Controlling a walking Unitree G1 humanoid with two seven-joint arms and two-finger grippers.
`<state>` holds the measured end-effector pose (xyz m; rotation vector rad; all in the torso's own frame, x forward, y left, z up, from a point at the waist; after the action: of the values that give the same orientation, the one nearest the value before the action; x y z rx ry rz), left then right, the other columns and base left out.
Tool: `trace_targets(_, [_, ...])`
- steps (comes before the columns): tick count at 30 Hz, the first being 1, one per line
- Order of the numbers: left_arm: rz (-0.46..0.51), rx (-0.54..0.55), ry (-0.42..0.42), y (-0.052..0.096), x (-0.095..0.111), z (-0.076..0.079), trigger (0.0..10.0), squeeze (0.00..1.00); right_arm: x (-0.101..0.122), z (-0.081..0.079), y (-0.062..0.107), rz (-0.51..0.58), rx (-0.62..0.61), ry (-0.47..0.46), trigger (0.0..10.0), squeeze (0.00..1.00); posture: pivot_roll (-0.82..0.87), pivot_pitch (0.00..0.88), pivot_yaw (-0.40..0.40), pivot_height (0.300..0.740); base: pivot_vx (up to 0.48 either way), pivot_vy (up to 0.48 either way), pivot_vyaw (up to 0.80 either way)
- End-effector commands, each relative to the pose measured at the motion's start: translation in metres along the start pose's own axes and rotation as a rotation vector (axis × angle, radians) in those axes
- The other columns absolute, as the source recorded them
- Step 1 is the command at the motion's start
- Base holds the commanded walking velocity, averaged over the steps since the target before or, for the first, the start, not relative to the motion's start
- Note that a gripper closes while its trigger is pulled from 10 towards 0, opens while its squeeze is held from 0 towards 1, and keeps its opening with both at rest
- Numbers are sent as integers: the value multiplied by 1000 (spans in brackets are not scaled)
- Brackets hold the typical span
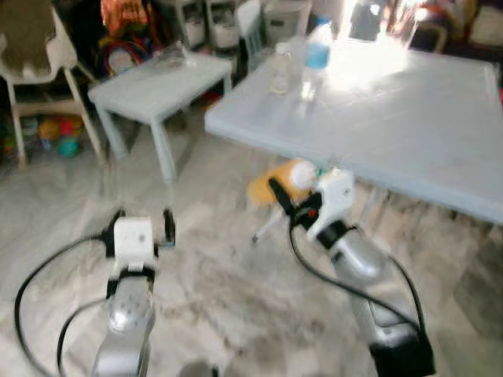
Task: Restocking fridge
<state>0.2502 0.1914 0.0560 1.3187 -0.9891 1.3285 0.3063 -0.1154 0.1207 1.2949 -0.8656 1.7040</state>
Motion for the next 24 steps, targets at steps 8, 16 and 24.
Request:
trace_targets(8, [10,24,-36,3,-6,-10,10000,0,-21,24,16,-69,-127,30,10000,0,-49,41,30,740,0,0,699])
trace_targets(16, [60,20,-63,-10,5,-11,10000,0,-19,2,9,-45,0,65,10000,0,-42,24,38,740,0,0,700])
trace_targets(24, [56,6,-35,-9,2,-7,10000,0,-15,5,5,-17,-31,81,10000,0,-35,16,31,740,0,0,699])
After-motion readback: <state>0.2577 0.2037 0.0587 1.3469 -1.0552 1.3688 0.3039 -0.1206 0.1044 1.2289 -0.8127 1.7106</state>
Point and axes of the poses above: a point about 5 cm out from each wrist's last joint towards the gripper, its own y axis pointing back from the gripper into the wrist, its own x axis along the axis of the wrist's last joint, z = x × y, the point moved 3 cm from there along -y, pointing out of the wrist towards the gripper, and after that the axes turned 15 degrees about y, right-handed, at the moved point
